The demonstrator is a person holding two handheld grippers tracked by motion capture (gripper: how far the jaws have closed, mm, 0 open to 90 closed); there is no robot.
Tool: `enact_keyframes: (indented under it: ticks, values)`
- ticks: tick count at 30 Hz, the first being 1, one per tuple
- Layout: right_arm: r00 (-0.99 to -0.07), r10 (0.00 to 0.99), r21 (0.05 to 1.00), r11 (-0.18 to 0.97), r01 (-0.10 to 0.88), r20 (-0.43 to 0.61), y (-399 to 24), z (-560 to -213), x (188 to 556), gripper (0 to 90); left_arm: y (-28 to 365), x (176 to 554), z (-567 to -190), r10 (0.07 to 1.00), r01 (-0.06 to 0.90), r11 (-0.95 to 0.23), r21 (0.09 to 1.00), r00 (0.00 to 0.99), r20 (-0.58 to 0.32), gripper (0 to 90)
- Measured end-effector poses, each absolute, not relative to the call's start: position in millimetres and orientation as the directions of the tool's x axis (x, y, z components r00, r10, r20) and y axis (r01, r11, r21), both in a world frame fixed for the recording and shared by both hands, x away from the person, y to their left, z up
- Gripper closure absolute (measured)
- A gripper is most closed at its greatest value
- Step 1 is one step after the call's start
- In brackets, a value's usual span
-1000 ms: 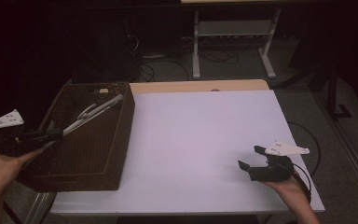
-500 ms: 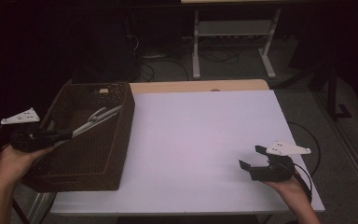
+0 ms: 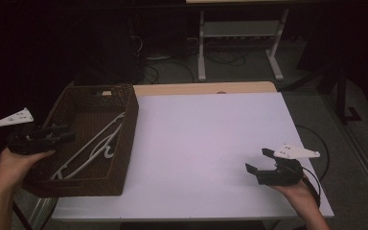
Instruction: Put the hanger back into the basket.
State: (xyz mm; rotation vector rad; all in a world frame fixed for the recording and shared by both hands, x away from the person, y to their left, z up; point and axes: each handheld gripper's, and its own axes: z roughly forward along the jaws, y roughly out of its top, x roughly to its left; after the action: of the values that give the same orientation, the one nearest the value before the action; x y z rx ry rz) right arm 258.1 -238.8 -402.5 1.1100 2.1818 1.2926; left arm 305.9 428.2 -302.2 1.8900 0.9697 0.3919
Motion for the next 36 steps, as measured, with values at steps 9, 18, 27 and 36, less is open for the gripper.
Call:
enact_keyframes:
  ticks: [9, 18, 27, 36]
  values:
    - [-0.625, 0.778, 0.878, 0.255, 0.404, 0.061, -237.4, -392.3, 260.6, 13.2, 394.0, 303.9, -294.1, 0.742, 0.410, -0.221, 0.885, 0.660, -0.120, 18.1]
    - [-0.631, 0.773, 0.904, 0.224, 0.364, 0.063, -234.6, -376.6, 265.8, 11.7, 350.8, 299.6, -290.0, 0.700, 0.348, -0.196, 0.917, 0.704, -0.117, 12.7]
    - [-0.628, 0.776, 0.932, 0.178, 0.315, 0.064, -229.0, -359.6, 273.2, 3.1, 314.5, 297.2, -295.6, 0.659, 0.306, -0.157, 0.939, 0.741, -0.131, 6.6]
    - [-0.650, 0.757, 0.948, 0.160, 0.276, 0.062, -223.0, -342.8, 279.5, 1.3, 287.4, 298.6, -309.8, 0.630, 0.281, -0.125, 0.951, 0.763, -0.143, 3.1]
